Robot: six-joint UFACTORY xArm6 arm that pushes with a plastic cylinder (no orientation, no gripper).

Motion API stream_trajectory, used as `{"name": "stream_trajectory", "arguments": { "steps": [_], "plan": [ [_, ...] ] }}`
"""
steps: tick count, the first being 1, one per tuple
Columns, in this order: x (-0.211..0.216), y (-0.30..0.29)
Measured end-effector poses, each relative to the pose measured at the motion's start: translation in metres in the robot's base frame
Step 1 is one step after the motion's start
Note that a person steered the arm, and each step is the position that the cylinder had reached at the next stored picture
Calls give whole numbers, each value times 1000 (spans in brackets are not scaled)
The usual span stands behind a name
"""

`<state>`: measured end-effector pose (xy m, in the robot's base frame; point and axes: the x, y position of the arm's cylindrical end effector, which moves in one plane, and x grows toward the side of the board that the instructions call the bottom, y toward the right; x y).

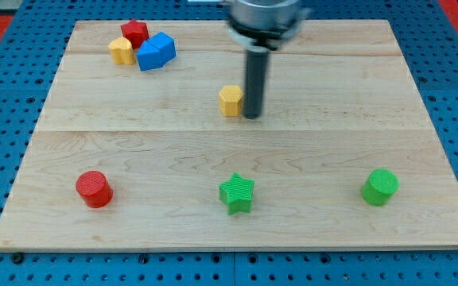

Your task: Slide the green circle to the center

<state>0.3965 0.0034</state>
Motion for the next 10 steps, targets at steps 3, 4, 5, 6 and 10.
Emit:
{"name": "stream_trajectory", "arguments": {
  "steps": [3,4,5,6,10],
  "plan": [
    [-59,-73],
    [-48,-32],
    [-48,-32],
    [-48,-32],
    [7,173]
  ]
}}
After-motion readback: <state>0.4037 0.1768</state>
